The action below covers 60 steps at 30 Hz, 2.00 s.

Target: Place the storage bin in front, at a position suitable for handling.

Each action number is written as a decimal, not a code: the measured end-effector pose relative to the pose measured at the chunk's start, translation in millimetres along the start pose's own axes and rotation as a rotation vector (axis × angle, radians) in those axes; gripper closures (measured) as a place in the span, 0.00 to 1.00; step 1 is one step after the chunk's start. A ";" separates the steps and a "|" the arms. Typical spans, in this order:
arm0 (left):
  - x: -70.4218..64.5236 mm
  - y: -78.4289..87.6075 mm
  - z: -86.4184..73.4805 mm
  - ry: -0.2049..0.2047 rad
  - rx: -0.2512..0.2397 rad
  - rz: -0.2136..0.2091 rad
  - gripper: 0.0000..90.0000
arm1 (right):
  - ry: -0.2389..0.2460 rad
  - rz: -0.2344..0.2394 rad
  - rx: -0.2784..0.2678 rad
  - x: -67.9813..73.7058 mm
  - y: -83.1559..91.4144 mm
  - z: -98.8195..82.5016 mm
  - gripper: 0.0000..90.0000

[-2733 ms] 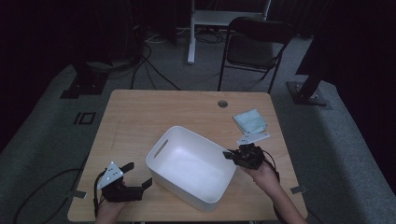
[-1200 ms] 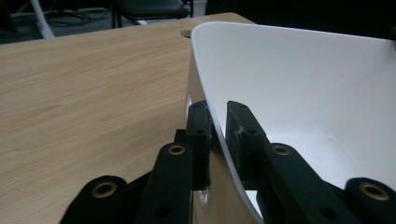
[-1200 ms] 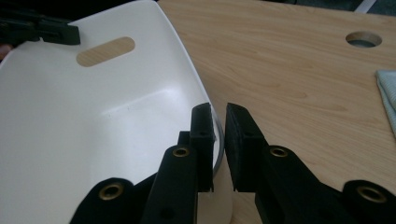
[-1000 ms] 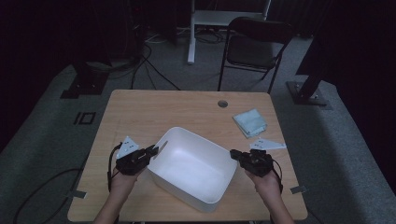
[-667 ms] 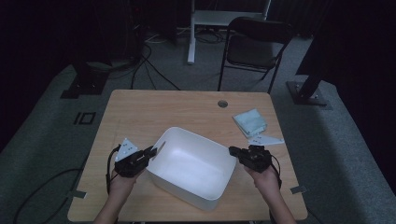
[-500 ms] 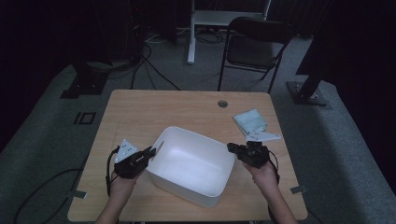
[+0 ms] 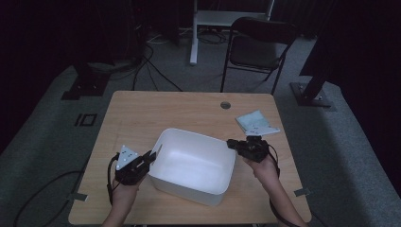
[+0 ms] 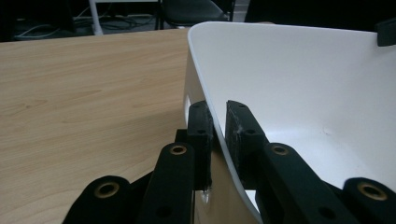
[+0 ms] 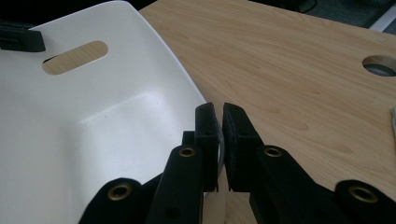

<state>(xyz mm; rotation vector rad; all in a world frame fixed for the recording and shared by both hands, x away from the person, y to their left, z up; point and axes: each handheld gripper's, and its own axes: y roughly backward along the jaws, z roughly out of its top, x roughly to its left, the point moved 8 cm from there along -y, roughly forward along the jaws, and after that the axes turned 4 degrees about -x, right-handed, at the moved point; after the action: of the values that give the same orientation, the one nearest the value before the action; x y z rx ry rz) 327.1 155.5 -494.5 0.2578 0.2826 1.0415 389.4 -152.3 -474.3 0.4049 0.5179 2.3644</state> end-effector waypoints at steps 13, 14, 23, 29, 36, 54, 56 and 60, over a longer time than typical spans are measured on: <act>-8.4 8.0 -4.2 0.021 -0.006 0.060 0.88 | 0.025 0.000 -0.005 -8.8 -14.1 9.3 0.93; -9.0 8.4 -4.4 0.025 -0.007 0.061 0.88 | 0.026 0.002 -0.004 -9.1 -14.5 9.5 0.93; 2.2 10.9 7.0 0.067 -0.043 0.011 0.66 | 0.010 0.076 -0.064 -4.9 -7.1 11.0 0.71; 16.6 6.7 26.6 0.055 -0.062 -0.111 0.50 | 0.048 0.013 -0.097 3.9 14.4 18.2 0.43; 37.8 -15.3 38.8 0.034 -0.040 -0.169 0.35 | 0.039 -0.058 -0.109 19.4 33.3 6.0 0.42; 36.5 -70.8 45.2 -0.011 0.011 -0.307 0.61 | -0.039 -0.106 -0.073 58.1 42.8 -27.7 0.34; 35.1 -74.2 45.4 -0.015 0.016 -0.316 0.65 | -0.040 -0.116 -0.089 60.5 43.6 -28.0 0.35; 32.9 -79.4 45.9 -0.023 0.021 -0.326 0.76 | -0.055 -0.125 -0.105 62.5 44.4 -30.4 0.45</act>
<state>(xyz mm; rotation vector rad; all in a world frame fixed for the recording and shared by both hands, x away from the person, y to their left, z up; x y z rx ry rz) 422.9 142.6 -482.2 0.2333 0.3037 0.7139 307.0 -148.7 -470.9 0.3776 0.3801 2.2425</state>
